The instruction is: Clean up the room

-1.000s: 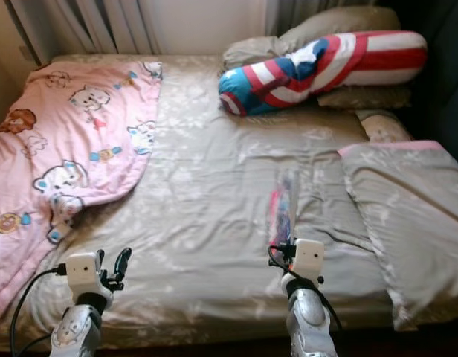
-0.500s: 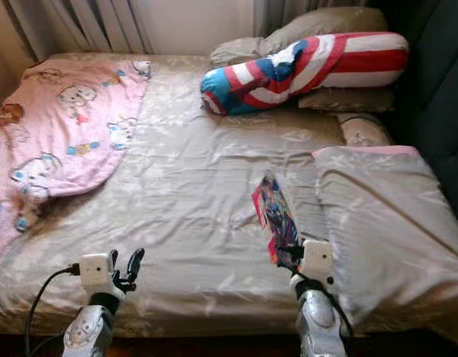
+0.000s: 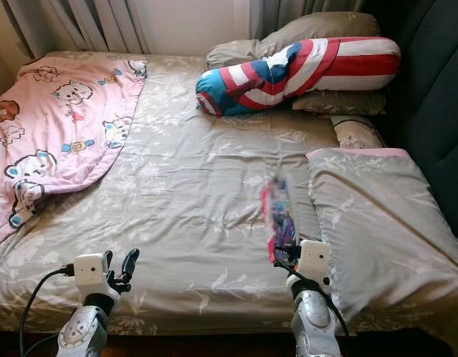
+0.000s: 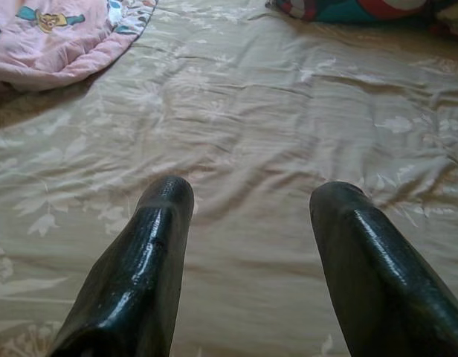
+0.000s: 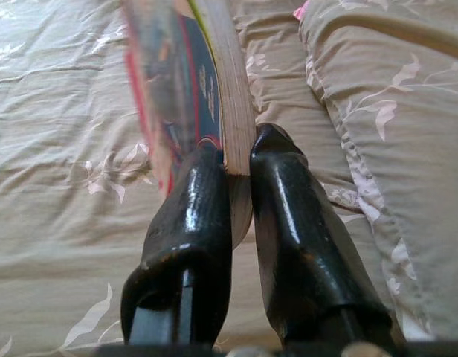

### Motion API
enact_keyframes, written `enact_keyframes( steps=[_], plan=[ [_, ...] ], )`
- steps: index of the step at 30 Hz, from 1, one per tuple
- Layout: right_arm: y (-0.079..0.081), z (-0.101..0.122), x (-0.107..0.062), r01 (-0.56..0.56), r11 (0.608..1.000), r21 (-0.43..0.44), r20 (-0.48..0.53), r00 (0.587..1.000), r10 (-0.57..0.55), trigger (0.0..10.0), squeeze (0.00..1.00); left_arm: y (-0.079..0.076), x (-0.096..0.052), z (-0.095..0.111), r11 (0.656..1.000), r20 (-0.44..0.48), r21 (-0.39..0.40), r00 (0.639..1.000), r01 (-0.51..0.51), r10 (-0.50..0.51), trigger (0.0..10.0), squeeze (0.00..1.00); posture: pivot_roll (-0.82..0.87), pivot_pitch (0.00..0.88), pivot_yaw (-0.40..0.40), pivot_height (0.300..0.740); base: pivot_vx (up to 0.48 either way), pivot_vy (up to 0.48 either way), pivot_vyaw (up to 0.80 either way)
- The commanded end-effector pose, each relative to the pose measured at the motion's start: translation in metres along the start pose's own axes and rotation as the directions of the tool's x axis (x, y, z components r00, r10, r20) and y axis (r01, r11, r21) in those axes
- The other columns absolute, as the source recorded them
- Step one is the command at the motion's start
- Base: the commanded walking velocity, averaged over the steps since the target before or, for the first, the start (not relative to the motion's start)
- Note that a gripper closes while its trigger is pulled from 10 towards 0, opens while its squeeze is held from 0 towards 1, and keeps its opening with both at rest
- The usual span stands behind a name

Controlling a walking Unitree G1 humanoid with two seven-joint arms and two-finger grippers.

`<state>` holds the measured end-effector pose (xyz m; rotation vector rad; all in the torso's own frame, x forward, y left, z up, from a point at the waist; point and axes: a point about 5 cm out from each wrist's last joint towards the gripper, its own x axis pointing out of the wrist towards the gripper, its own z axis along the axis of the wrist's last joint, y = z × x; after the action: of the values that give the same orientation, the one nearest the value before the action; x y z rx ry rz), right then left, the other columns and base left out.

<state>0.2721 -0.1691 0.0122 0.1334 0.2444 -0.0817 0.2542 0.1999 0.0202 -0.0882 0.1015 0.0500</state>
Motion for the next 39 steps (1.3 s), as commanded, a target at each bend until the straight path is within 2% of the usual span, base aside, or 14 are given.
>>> enact_keyframes(
  steps=[1, 19, 36, 39],
  plan=[
    [-0.0033, 0.0066, 0.0026, 0.02, 1.0, 0.005, 0.031, 0.999, -0.02, 10.0, 0.0, 0.0035, -0.0054, -0.0057, 1.0, -0.029, -0.004, 1.0, -0.005, 0.005, 10.0, 0.0, -0.01, 0.149, -0.045, 0.74, 0.0, 0.0, 0.0],
    [-0.0055, 0.0057, 0.0033, 0.037, 0.999, -0.005, 0.021, 0.999, -0.037, 10.0, 0.0, 0.0016, -0.0057, -0.0057, 1.0, -0.03, 0.004, 1.0, 0.003, -0.003, 10.0, 0.0, 0.0, 0.152, -0.048, 0.74, 0.0, 0.0, 0.0],
    [-0.0089, 0.0062, 0.0042, 0.057, 0.998, -0.006, 0.02, 0.998, -0.057, 10.0, 0.0, 0.0001, -0.0067, -0.0057, 1.0, -0.029, 0.012, 0.999, 0.017, -0.016, 10.0, 0.0, 0.0, 0.156, -0.047, 0.74, 0.324, 0.0, 0.0],
    [-0.0081, 0.0053, 0.0043, 0.057, 0.998, -0.006, 0.017, 0.998, -0.057, 10.0, 0.0, 0.0011, -0.0076, -0.0061, 1.0, -0.03, 0.015, 0.999, 0.016, -0.016, 10.0, 0.0, 0.0, 0.157, -0.047, 0.74, 0.0, 0.0, 0.0]
  ],
)
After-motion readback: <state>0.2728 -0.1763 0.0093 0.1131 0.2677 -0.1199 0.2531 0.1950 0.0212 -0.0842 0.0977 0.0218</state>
